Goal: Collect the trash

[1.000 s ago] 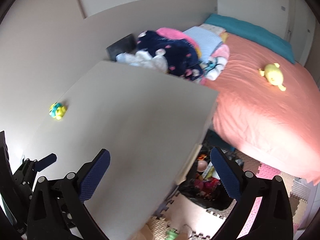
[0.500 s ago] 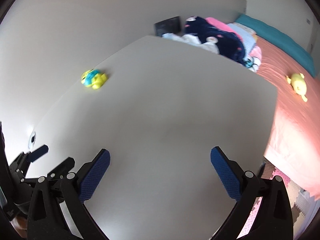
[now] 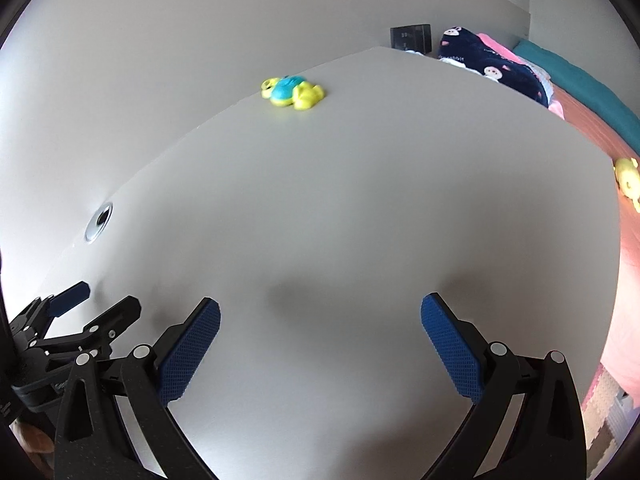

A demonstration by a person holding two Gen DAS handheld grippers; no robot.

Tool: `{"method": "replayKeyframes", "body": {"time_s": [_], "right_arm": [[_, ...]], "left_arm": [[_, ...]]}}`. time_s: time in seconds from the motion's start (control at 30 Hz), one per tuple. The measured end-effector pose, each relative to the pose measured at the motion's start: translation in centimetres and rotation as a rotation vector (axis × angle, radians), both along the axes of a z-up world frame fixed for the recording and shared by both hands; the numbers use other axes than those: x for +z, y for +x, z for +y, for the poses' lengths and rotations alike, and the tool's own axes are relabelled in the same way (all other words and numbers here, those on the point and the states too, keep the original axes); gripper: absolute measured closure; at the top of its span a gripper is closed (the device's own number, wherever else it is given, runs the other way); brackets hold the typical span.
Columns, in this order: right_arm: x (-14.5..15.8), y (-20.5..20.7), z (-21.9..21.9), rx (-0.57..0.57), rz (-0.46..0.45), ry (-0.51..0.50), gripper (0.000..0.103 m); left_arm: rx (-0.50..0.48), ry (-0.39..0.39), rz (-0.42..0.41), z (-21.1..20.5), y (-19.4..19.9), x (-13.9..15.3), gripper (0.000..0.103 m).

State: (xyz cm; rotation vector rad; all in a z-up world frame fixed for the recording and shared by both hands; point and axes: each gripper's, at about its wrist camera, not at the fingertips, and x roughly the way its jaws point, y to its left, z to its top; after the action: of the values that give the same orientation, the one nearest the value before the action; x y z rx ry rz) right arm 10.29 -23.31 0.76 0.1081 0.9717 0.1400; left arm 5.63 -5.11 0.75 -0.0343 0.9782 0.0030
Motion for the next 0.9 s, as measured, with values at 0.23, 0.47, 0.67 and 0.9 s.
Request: {"method": "replayKeyframes", "body": {"time_s": [0.23, 0.47, 0.67, 0.9], "right_arm": [[-1.0, -1.5, 3.6, -0.018, -0.028, -0.080, 0.003], [-1.3, -1.5, 4.5, -0.049, -0.037, -0.145, 0.003], [-1.4, -1.4, 4.5, -0.053, -0.036, -0.146, 0.003], [-1.4, -1.4, 4.5, -0.053, -0.036, -0.146, 0.003]], "left_arm": [[0.015, 0.009, -0.030, 1.4, -1.9, -0.4, 0.006], [0.040, 0.029, -0.021, 1.7, -2.1, -0.5, 0.006], [0.040, 0.030, -0.021, 1.6, -2.0, -0.5, 0.006], [0.040, 0.031, -0.021, 1.6, -2.0, -0.6, 0.006]]}}
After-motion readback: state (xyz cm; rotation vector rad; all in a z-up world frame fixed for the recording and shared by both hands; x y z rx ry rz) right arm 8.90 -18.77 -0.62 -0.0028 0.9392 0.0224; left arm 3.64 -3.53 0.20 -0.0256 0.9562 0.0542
